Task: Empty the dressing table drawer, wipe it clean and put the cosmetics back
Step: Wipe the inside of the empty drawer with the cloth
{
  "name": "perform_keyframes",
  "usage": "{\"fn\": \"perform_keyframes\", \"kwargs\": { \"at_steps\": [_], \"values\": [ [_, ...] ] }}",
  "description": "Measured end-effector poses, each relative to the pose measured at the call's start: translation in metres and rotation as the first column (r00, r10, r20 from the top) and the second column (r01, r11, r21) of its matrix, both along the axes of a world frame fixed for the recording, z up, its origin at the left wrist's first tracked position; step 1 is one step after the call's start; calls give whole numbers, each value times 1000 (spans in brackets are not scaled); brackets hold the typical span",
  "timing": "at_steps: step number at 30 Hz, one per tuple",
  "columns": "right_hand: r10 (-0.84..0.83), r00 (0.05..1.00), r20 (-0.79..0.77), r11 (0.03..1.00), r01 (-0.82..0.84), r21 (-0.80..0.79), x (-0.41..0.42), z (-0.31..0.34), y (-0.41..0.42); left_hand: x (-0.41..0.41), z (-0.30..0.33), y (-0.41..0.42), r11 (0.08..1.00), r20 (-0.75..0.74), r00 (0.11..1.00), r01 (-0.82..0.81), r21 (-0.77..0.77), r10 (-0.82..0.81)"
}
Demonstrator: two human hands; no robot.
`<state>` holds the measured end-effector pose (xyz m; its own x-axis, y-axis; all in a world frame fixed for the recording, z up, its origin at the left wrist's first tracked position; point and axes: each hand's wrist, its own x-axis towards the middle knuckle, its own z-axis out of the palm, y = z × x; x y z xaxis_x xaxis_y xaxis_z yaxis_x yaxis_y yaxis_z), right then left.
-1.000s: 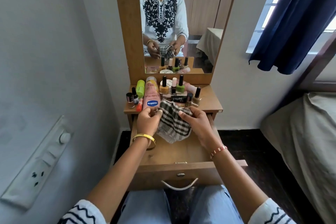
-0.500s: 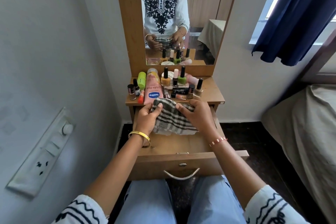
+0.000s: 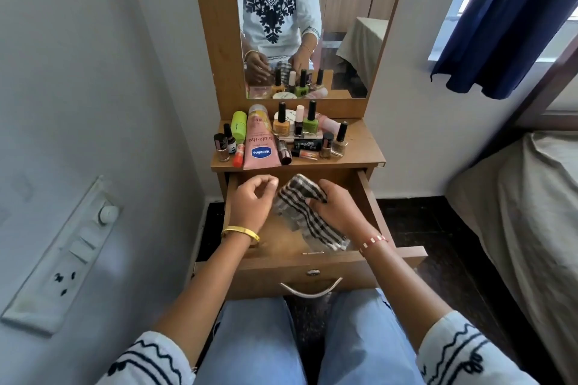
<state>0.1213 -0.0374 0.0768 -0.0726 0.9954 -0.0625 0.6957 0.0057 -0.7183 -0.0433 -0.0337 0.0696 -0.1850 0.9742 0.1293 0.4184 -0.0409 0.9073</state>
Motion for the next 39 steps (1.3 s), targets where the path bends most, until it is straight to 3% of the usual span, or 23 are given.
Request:
{"fn": "perform_keyframes", "kwargs": {
  "at_steps": [5,8,12,15,17,20,22,23,26,29,31,33,37,39],
  "values": [
    [145,976,164,985,-126,-118,5,-34,-11,-17,-27,1,978,-113,971,-206,37,209],
    [229,945,232,969,-199,-147,3,-42,-12,-25,-33,7,953,-72,951,-303,-4,302],
    [263,941,211,959,-232,-161,5,-46,-15,-28,-37,16,914,38,916,-394,-100,399],
    [288,946,146,944,-256,-206,8,-44,-12,-28,-37,22,872,134,871,-440,-214,473],
    [247,969,18,932,-233,-276,7,-40,-3,-29,-37,29,843,191,836,-452,-291,515],
    [43,965,-260,917,-141,-372,6,-33,18,-33,-39,38,829,164,851,-412,-377,498],
    [-95,938,-333,900,-62,-431,4,-33,36,-36,-41,44,831,114,882,-377,-410,457],
    [-126,958,-259,895,-3,-446,2,-37,46,-39,-45,49,831,86,897,-362,-423,434],
    [-121,962,243,937,191,-292,-2,-47,54,-41,-47,52,844,27,931,-316,-433,363],
    [-4,849,528,991,76,-113,-10,-51,49,-39,-52,50,870,-48,955,-288,-401,294],
    [123,768,629,991,-62,-119,-20,-57,47,-39,-57,49,877,-84,960,-277,-392,265],
    [207,700,684,975,-91,-202,-30,-65,44,-41,-61,48,873,-90,962,-270,-406,256],
    [140,638,757,966,81,-247,-32,-72,51,-44,-66,46,877,-87,968,-251,-410,236],
    [74,672,737,952,173,-253,-30,-73,61,-45,-68,46,882,-79,969,-246,-402,234]
  ]
}}
